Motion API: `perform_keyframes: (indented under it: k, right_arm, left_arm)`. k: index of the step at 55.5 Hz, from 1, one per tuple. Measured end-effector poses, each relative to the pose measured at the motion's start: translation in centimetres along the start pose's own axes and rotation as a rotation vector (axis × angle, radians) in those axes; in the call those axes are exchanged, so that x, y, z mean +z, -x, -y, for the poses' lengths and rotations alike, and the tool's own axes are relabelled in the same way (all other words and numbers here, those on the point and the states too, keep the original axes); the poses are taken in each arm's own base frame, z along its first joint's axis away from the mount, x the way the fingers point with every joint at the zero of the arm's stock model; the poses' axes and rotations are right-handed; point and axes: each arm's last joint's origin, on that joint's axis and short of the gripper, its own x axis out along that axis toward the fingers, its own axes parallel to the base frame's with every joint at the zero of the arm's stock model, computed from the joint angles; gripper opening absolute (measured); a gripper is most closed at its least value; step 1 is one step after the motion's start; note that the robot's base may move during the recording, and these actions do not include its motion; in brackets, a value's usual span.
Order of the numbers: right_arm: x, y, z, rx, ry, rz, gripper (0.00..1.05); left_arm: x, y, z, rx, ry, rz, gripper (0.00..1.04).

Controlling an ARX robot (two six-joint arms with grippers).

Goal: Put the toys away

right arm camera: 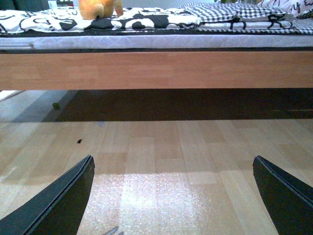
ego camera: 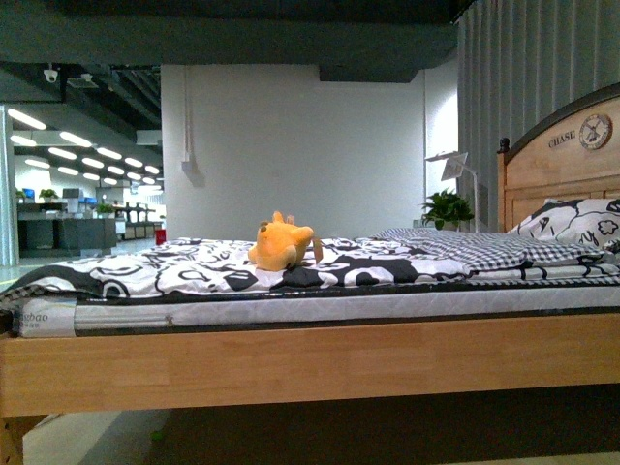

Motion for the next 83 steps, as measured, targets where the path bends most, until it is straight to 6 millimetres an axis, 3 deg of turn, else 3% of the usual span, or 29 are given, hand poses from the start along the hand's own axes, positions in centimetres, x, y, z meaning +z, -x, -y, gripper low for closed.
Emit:
perform_keyframes:
  k: [83]
  right_arm:
    - [0.00, 0.00, 0.00, 0.000, 0.000, 0.000, 0.98]
  left_arm:
    - [0.00, 0.00, 0.00, 0.000, 0.000, 0.000, 0.98]
